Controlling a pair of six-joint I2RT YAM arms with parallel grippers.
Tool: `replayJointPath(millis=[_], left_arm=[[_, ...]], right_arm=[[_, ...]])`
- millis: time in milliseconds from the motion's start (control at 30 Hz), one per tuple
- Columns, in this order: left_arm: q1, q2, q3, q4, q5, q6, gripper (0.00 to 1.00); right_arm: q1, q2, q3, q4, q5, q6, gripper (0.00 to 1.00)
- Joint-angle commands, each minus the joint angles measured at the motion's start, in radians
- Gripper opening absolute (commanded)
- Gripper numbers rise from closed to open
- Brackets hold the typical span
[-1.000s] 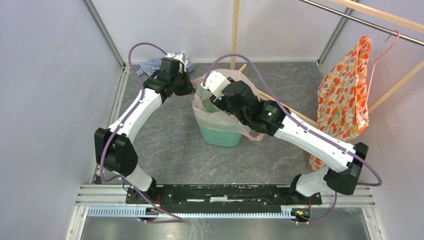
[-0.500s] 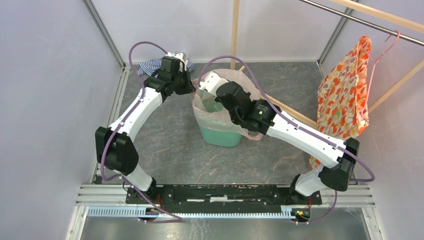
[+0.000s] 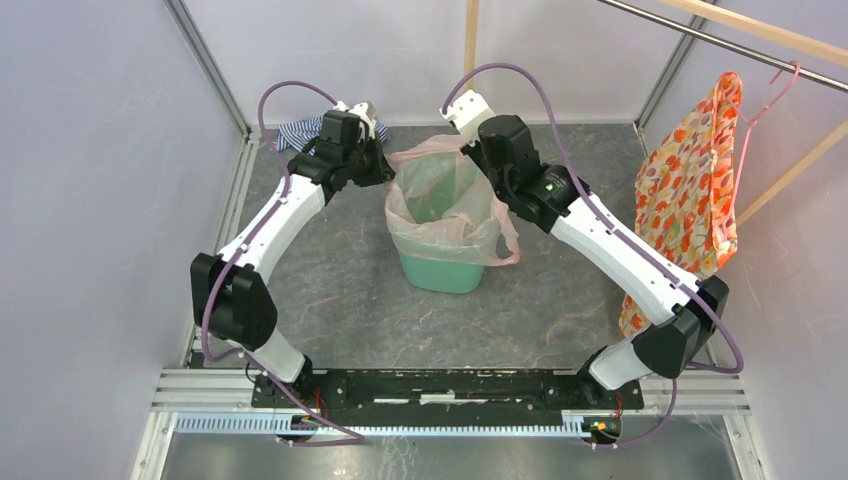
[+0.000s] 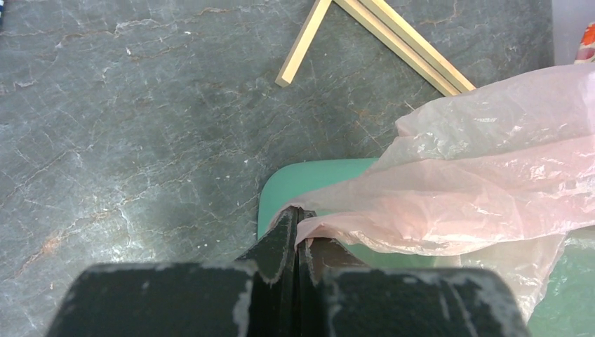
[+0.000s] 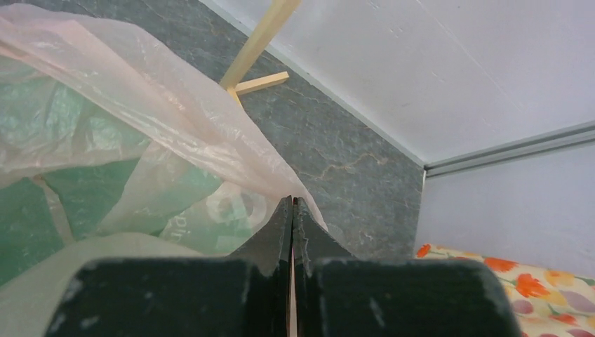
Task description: Put the trash bags into the trash bin
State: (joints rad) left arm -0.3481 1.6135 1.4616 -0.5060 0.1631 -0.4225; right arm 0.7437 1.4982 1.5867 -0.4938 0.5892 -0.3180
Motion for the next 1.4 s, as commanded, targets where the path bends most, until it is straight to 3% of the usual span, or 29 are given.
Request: replayJointPath(millis=[0, 533, 733, 867, 1133, 1367], left_arm=[[0.005, 0.011, 0.001, 0.069, 0.023, 0.009, 0.02], [0.002, -0.004, -0.127, 0.108, -0.002, -0.048, 0.02], [-0.006, -0.042, -0.180, 0.109, -0.007, -0.071, 0.02], [-0.006, -0.096, -0.223, 0.101, -0.033, -0.074, 0.02], [-0.005, -0.226, -0.366, 0.118, -0.066, -0.097, 0.02], [-0.004, -0.262, -0.400, 0.121, -0.070, -0.095, 0.02]], right_arm=[[-0.056, 0.025, 0.028, 0.068, -0.134, 0.054, 0.00], [-0.344, -0.030, -0.286, 0.292, -0.576, 0.389, 0.00], [-0.360, -0.052, -0.381, 0.371, -0.734, 0.495, 0.00], [-0.359, -0.077, -0.395, 0.368, -0.748, 0.527, 0.02], [-0.357, -0.099, -0.346, 0.300, -0.885, 0.501, 0.18], [-0.356, -0.132, -0.212, 0.093, -0.697, 0.436, 0.55]])
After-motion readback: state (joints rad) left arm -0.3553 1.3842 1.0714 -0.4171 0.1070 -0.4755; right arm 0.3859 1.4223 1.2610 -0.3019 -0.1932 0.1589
